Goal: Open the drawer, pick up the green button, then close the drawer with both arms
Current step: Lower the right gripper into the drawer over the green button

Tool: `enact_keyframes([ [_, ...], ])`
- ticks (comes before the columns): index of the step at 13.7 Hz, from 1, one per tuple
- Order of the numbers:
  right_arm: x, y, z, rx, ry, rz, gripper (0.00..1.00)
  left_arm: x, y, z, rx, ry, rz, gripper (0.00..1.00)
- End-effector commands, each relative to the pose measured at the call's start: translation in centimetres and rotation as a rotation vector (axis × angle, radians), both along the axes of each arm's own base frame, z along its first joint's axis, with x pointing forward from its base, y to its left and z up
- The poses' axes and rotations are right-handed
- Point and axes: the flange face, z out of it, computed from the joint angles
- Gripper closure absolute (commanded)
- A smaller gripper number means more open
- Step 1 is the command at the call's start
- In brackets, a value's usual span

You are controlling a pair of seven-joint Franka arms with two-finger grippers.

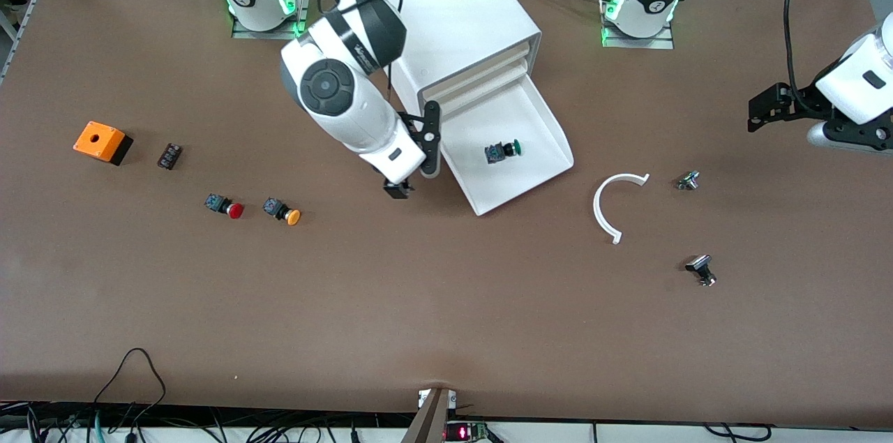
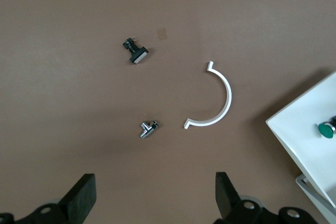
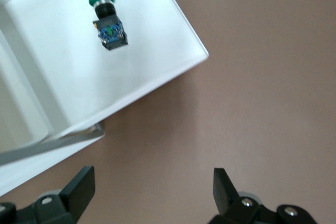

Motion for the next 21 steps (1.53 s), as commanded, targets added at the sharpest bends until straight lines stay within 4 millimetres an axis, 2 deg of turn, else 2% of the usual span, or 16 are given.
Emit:
enact_keyframes([
  [1,-1.3,4.2,2.0,0.054,-0.030,0.099,0.00,-0.3,0.2,-0.1,0.025,-0.015,0.021,0.00],
  [2,-1.9,4.9,1.9,0.054,-0.034,0.129,0.00,-0.3,0.2,0.0,0.024,-0.015,0.021,0.00],
  [5,-6.4,9.4,1.4,-0.017,-0.094,0.280,0.00,0.0,0.2,0.1,0.023,-0.015,0.020,0.00],
  [7,-8.4,11.2,0.4,-0.041,-0.096,0.307,0.00,0.0,-0.1,0.1,0.023,-0.015,0.015,0.00],
  [9,-9.2,12.1,-1.2,-0.073,-0.106,0.334,0.00,0.0,-0.2,0.2,0.023,-0.017,0.014,0.00],
  [11,-9.4,12.6,-3.3,-0.084,-0.089,0.340,0.00,-0.1,-0.1,0.2,0.021,-0.015,0.014,0.00],
  [13,-8.7,13.1,-5.4,-0.060,-0.120,0.329,0.00,-0.1,0.0,0.2,0.021,-0.015,0.014,0.00],
  [17,-6.9,13.2,-8.0,-0.019,-0.193,0.300,0.00,0.0,0.0,0.3,0.021,-0.018,0.012,0.00],
  [19,-7.5,13.9,-9.6,-0.016,-0.198,0.307,0.00,-0.1,-0.1,0.3,0.021,-0.016,0.011,0.00],
  [21,-8.2,14.6,-10.1,-0.018,-0.199,0.316,0.00,-0.1,-0.1,0.3,0.021,-0.016,0.011,0.00],
])
